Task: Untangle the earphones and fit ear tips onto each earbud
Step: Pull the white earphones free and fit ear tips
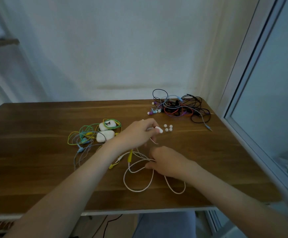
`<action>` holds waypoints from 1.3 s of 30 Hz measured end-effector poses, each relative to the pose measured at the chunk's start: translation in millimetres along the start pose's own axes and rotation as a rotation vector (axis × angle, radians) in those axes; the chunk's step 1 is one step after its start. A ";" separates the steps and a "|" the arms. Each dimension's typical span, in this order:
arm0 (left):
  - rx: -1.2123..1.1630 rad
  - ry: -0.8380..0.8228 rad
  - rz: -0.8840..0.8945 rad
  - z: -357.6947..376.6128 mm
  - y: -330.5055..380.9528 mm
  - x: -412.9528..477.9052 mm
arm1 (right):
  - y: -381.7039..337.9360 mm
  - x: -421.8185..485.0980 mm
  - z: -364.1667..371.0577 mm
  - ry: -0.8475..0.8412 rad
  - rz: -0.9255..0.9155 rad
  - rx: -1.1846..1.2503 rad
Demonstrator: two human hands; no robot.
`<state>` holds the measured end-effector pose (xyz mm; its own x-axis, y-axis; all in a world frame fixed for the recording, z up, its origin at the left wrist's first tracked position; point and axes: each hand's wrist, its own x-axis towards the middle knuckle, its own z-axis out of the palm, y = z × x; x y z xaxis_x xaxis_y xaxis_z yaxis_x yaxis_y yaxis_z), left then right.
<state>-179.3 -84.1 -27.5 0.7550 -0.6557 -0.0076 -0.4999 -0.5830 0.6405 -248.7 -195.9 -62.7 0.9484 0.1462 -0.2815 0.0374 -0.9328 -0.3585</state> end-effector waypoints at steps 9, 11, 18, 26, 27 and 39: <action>-0.100 0.080 -0.064 -5.0 -8.1 1.8 | 20.3 -0.9 -11.1 0.074 0.025 -0.003; -0.085 0.069 -0.085 -4.1 -7.9 4.1 | 29.4 0.5 -17.2 0.152 0.021 0.082; -0.343 -0.194 -0.159 0.7 4.0 10.3 | 57.5 -13.7 -64.3 0.087 -0.092 0.612; -0.607 -0.122 -0.055 -22.8 44.3 61.3 | 101.4 -13.5 -133.2 0.263 -0.210 0.988; -0.647 -0.101 -0.047 -26.8 50.3 71.4 | 107.2 -11.2 -141.8 0.289 -0.222 1.076; -0.461 0.063 -0.149 -25.9 30.3 189.1 | 186.1 85.7 -162.3 0.588 0.173 0.744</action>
<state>-40.7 -213.3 10.4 0.8354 -0.5426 -0.0880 -0.1550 -0.3861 0.9093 -109.4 -410.4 -9.1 0.9358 -0.3509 0.0348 -0.1354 -0.4488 -0.8833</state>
